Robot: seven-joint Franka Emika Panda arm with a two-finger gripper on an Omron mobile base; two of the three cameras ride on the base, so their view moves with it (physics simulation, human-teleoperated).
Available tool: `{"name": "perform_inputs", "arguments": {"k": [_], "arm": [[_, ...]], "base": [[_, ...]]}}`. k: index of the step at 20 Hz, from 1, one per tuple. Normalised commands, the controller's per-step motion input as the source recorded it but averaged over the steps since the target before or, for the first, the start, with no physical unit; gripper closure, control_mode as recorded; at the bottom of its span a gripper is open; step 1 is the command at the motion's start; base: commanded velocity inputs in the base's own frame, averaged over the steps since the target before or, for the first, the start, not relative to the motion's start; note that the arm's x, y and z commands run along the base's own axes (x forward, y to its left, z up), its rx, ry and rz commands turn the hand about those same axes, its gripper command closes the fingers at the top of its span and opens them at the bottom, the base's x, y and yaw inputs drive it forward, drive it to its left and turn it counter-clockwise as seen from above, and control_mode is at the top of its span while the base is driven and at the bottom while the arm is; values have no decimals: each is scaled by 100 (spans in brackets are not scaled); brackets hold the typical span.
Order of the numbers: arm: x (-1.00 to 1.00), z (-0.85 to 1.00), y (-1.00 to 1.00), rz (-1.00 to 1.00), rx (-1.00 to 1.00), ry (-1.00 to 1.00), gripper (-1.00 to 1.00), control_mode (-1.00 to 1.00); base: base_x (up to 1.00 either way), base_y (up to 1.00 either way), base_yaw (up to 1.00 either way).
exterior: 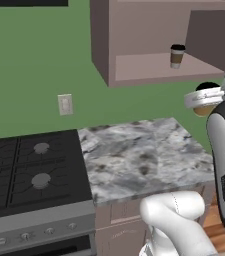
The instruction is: Sort all alcoholic drinks to one cabinet, and non-alcoholic drinks to the other.
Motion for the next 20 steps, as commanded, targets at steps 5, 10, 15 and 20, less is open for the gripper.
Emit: {"name": "perform_inputs", "arguments": {"k": [5, 10, 15, 20], "arm": [[8, 19, 0, 0, 0, -1, 100, -100], [8, 16, -1, 0, 0, -3, 100, -100], [11, 9, -1, 0, 0, -4, 100, -100], [13, 9, -1, 0, 0, -5, 100, -100]], "base": [[0, 0, 0], [0, 0, 0], [0, 0, 0], [0, 0, 0]]}}
